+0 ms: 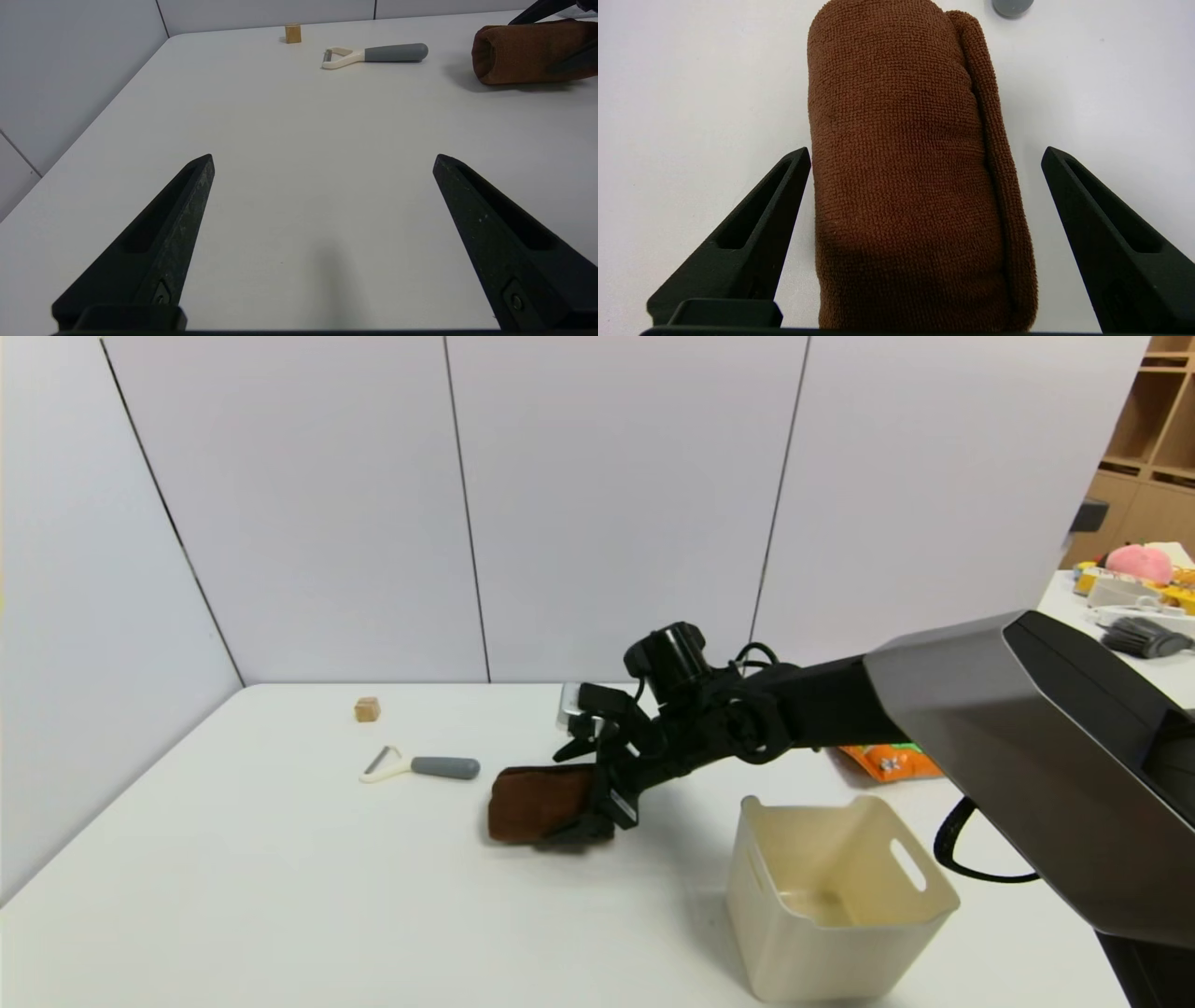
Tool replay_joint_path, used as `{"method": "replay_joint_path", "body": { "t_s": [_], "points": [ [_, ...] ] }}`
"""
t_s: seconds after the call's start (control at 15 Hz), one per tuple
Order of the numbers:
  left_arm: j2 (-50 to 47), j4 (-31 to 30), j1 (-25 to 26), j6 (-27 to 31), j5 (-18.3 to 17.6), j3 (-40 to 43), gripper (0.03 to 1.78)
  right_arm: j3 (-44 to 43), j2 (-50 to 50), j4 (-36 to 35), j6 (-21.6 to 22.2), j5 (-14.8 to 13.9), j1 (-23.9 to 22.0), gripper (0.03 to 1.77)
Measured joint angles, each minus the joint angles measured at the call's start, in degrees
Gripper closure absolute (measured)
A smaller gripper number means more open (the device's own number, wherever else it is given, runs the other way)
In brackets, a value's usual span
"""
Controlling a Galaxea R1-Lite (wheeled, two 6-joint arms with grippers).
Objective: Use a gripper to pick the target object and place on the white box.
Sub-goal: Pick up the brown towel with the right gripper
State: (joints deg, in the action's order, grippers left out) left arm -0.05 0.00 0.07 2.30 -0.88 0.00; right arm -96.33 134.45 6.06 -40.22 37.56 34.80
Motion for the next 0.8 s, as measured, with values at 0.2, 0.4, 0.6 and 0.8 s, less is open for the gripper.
{"method": "replay_joint_path", "body": {
  "t_s": [0.2, 0.4, 0.6, 0.8],
  "points": [
    [0.00, 0.00, 0.00, 0.00, -0.02, 0.00, 0.12, -0.09, 0.78, 0.16, -1.49, 0.00, 0.09, 0.09],
    [0.00, 0.00, 0.00, -0.05, 0.00, 0.00, 0.12, -0.09, 1.07, 0.17, -1.97, -0.13, 0.09, 0.47],
    [0.00, 0.00, 0.00, -0.02, 0.02, 0.00, 0.12, -0.09, 1.08, 0.13, -2.43, -0.10, 0.22, 0.86],
    [0.00, 0.00, 0.00, -0.02, 0.00, 0.00, 0.12, -0.09, 0.94, 0.13, -2.47, -0.05, 0.23, 1.14]
  ]
}}
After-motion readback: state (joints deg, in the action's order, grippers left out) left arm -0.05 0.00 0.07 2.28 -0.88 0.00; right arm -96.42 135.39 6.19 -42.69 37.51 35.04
